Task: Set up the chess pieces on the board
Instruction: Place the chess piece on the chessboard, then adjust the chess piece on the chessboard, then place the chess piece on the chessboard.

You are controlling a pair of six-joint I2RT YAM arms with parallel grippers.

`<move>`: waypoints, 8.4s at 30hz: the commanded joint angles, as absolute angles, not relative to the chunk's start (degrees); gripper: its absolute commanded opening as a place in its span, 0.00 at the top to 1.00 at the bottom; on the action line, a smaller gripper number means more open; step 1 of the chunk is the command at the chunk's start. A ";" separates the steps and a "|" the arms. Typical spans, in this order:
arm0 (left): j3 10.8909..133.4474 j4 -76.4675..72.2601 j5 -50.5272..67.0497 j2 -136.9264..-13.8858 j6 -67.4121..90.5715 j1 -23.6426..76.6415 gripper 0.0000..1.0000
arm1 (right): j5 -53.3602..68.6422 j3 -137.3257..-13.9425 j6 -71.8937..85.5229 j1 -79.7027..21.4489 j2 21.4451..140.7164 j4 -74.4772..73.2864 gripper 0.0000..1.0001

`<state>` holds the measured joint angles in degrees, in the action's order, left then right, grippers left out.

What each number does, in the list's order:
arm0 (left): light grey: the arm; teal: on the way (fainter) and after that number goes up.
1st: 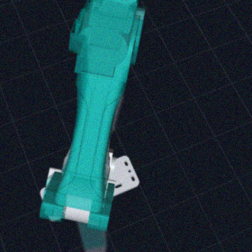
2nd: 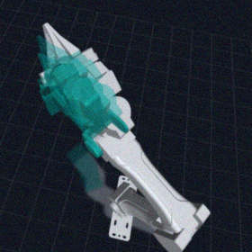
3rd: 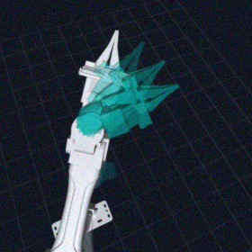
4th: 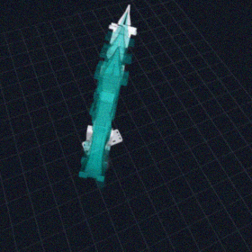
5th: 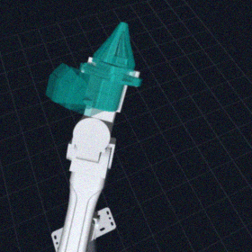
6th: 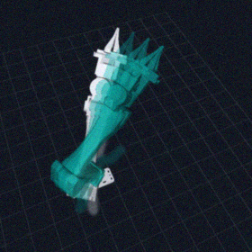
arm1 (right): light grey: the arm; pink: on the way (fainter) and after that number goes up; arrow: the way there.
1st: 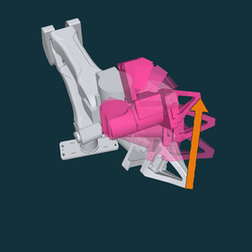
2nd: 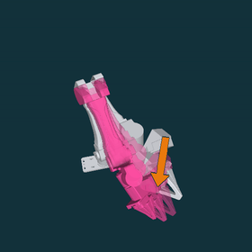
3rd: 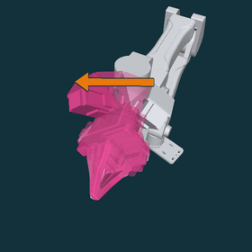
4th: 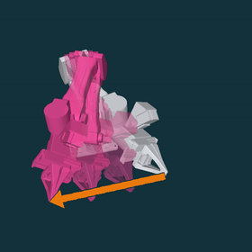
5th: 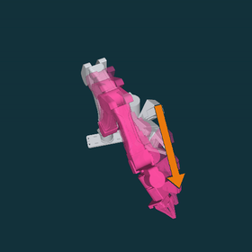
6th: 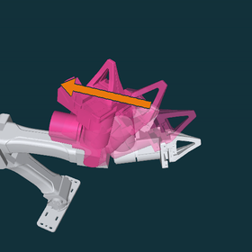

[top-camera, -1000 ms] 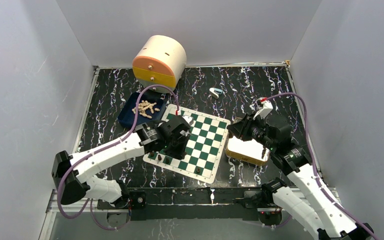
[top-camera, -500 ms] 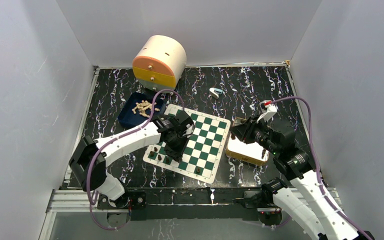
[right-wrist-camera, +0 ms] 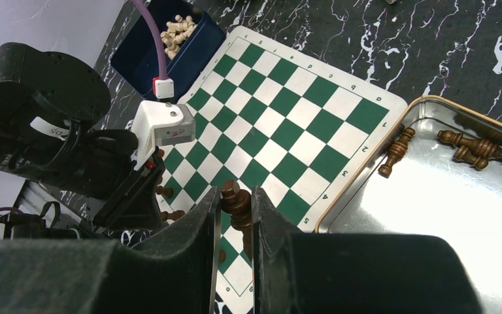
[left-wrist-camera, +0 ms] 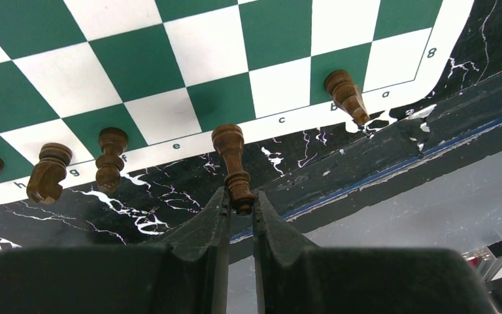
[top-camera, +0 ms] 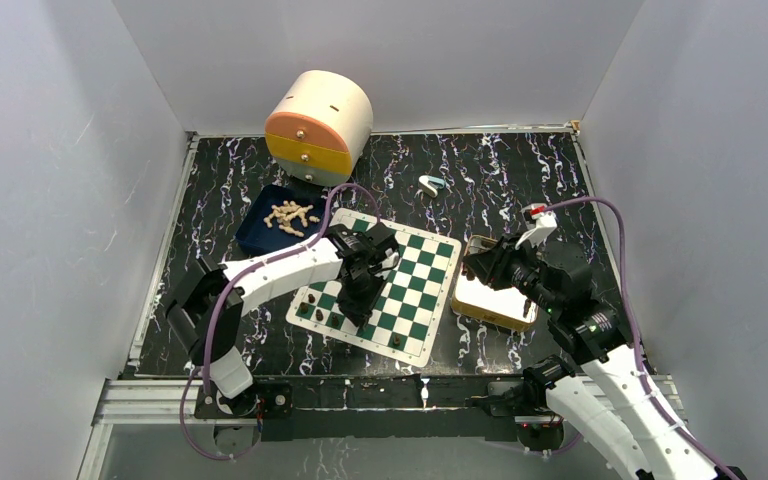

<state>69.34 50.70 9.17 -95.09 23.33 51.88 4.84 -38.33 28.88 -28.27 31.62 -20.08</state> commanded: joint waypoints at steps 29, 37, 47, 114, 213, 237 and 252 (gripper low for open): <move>71.63 49.24 10.15 -99.63 23.77 55.37 0.98 | 3.02 -39.00 26.77 -28.64 29.71 -18.87 0.86; 72.10 49.75 9.54 -100.81 23.73 55.96 0.92 | 2.66 -38.36 26.63 -28.61 29.35 -18.33 0.84; 73.48 49.82 8.17 -101.07 24.42 56.67 0.75 | 3.30 -38.75 26.00 -28.57 29.97 -18.47 0.83; 73.36 53.00 0.81 -96.67 25.59 57.75 1.00 | 4.66 -39.05 25.40 -28.62 29.88 -17.87 0.83; 61.27 -4.92 20.59 -73.92 32.42 53.35 0.94 | 24.61 -32.48 53.77 -28.64 33.71 14.33 0.78; 59.18 12.43 27.69 -70.51 13.07 53.35 0.99 | 40.24 -57.52 29.58 -28.61 50.07 -22.30 0.55; 59.11 12.74 27.88 -71.76 12.88 53.35 1.00 | 45.56 -56.10 31.12 -29.08 55.90 -21.34 0.59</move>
